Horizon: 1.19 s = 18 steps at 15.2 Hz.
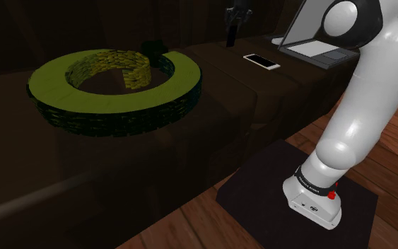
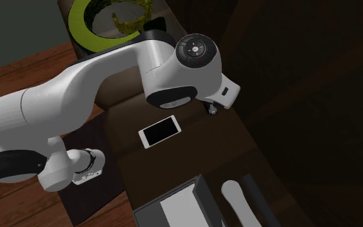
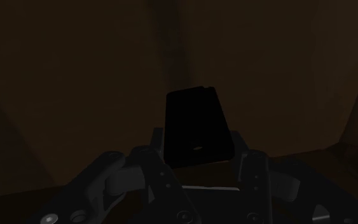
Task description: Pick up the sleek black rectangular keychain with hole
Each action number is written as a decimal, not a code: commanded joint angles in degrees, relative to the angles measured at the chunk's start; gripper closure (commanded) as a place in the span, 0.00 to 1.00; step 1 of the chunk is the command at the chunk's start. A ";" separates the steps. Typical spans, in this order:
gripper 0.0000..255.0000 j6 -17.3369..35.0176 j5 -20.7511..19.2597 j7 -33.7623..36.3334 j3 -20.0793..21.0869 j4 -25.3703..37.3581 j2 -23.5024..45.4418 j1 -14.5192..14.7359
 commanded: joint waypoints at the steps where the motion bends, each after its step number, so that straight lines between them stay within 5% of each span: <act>1: 1.00 -0.23 0.04 0.10 0.09 0.23 0.14 0.10; 18: 1.00 -15.61 1.89 -0.10 -0.15 22.39 7.07 -1.79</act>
